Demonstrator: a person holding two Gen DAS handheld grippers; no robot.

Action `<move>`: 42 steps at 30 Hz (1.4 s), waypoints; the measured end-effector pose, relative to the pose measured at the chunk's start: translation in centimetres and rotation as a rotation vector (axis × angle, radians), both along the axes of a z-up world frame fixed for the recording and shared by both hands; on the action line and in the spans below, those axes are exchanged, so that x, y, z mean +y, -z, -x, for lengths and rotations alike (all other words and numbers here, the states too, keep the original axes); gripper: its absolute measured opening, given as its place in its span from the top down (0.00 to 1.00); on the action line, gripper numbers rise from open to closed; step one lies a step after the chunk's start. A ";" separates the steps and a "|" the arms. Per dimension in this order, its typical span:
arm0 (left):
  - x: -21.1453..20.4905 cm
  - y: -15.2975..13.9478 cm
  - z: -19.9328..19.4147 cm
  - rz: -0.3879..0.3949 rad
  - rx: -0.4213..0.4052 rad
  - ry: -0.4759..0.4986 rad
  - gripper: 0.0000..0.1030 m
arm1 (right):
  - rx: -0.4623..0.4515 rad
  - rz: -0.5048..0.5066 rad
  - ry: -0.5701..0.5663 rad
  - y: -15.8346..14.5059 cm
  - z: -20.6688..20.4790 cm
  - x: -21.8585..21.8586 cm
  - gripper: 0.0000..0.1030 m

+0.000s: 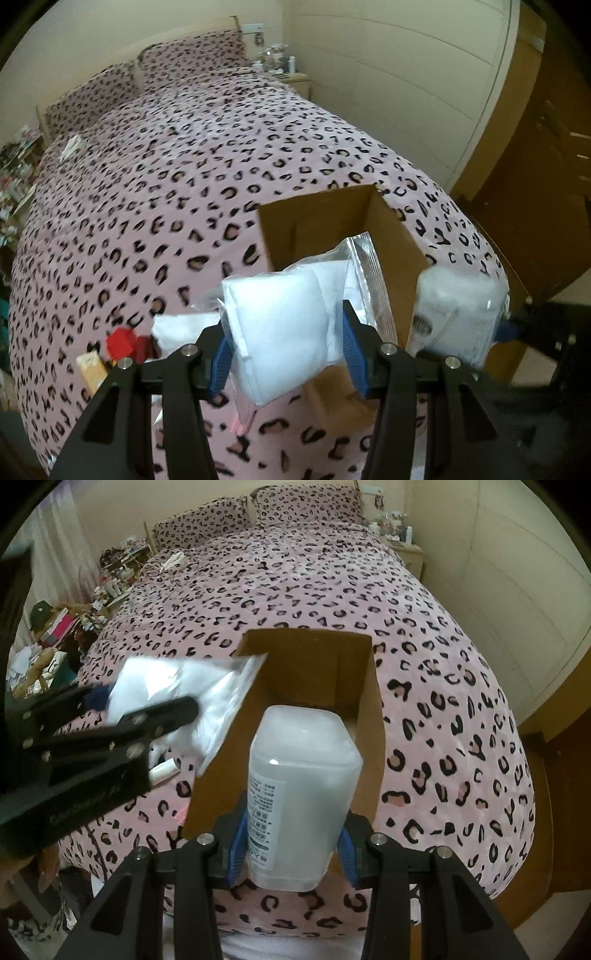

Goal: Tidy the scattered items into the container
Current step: 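Lower the packet into the cardboard box with left tool while right tool drops the bottle in, then withdraw both open tools from the box toward the remaining items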

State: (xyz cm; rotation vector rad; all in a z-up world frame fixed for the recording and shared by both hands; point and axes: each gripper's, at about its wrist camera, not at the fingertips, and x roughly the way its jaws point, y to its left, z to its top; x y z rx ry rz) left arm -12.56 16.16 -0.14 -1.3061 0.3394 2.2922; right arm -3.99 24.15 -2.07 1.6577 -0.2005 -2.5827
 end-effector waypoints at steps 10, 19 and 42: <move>3.0 3.5 2.2 0.015 -0.065 0.022 0.49 | -0.051 -0.003 0.020 2.5 1.0 1.5 0.60; 3.1 3.6 2.2 0.016 -0.072 0.025 0.49 | -0.067 0.001 0.018 3.1 1.6 1.8 0.59; 3.0 2.7 2.0 -0.003 -0.076 0.023 0.31 | -0.095 0.012 0.026 2.6 1.5 1.9 0.59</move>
